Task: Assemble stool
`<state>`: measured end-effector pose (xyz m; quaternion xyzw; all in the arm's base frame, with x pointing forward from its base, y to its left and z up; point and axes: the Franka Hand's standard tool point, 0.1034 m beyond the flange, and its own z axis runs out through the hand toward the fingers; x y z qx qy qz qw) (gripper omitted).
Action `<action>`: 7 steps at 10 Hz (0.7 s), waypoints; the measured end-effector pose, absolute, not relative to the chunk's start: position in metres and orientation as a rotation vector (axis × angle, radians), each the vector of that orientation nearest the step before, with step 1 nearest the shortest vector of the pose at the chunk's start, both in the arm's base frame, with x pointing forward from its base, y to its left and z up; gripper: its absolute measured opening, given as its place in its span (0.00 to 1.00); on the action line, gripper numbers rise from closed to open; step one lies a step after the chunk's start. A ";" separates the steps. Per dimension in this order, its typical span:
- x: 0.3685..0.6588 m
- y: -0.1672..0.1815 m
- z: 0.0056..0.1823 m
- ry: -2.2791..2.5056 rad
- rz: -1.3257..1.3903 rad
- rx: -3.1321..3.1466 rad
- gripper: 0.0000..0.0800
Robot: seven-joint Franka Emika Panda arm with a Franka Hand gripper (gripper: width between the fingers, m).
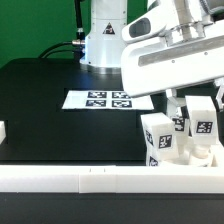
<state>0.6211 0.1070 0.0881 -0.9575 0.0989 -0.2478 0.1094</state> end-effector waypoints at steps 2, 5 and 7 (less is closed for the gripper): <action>0.623 0.104 0.088 0.301 -0.775 -2.821 0.40; 0.622 0.100 0.078 0.312 -0.826 -2.837 0.40; 0.623 0.099 0.077 0.296 -0.849 -2.839 0.40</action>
Offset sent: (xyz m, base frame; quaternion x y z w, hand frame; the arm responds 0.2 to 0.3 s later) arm -0.0003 -0.0063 -0.0094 -0.0263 0.0277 -0.0168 0.9991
